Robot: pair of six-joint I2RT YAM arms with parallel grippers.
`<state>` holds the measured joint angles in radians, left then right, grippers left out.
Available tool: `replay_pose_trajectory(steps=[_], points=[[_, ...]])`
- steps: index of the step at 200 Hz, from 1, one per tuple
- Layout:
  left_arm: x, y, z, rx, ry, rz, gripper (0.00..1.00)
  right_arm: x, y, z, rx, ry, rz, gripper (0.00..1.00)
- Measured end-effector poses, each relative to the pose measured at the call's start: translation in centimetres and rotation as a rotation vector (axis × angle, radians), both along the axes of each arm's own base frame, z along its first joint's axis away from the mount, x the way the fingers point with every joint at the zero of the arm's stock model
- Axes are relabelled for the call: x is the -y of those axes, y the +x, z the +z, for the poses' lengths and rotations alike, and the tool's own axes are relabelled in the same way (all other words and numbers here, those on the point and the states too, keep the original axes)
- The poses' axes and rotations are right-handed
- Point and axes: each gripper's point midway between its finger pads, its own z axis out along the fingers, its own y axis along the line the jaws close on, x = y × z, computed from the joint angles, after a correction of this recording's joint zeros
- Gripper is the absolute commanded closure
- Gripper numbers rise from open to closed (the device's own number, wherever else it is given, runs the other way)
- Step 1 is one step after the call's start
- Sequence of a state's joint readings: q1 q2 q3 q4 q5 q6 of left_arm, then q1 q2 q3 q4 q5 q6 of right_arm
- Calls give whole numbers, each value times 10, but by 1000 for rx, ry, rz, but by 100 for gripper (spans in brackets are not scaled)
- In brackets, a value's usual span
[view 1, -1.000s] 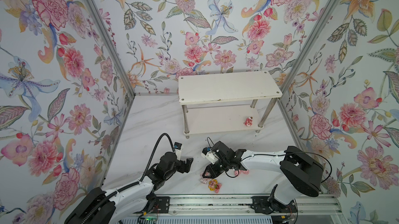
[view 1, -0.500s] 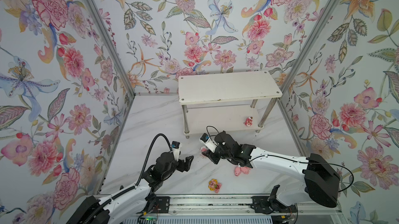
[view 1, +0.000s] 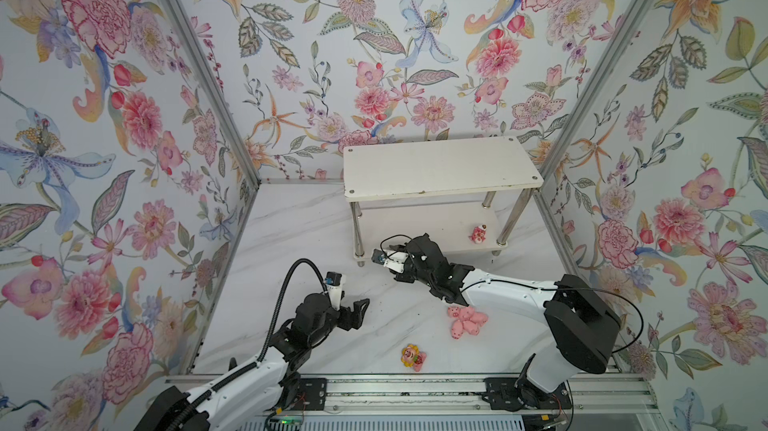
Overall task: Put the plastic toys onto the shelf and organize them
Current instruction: 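Carry the bunny toy with the right gripper to the lower shelf tier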
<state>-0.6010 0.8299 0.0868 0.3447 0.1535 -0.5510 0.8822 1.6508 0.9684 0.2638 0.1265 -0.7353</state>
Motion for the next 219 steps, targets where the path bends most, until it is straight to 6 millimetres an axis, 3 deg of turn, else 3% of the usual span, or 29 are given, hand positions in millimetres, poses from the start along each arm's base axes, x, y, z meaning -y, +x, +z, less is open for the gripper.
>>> replay_pose_trajectory(steps=[24, 50, 73, 104, 219], points=[[-4, 2, -1, -3, 1, 16, 8, -5, 13, 0, 22, -5, 22, 82], [-8, 4, -5, -21, 1, 33, 9, -25, 23, 0, 43, -14, 75, 82], [-9, 4, -10, -42, 7, 32, 9, -36, 25, -11, 31, -30, 122, 82], [-12, 5, -18, -67, 20, 42, 9, -35, 29, -26, 5, -49, 144, 81], [-7, 10, -23, -102, 17, 34, 9, -30, 44, -27, 31, -44, 199, 75]])
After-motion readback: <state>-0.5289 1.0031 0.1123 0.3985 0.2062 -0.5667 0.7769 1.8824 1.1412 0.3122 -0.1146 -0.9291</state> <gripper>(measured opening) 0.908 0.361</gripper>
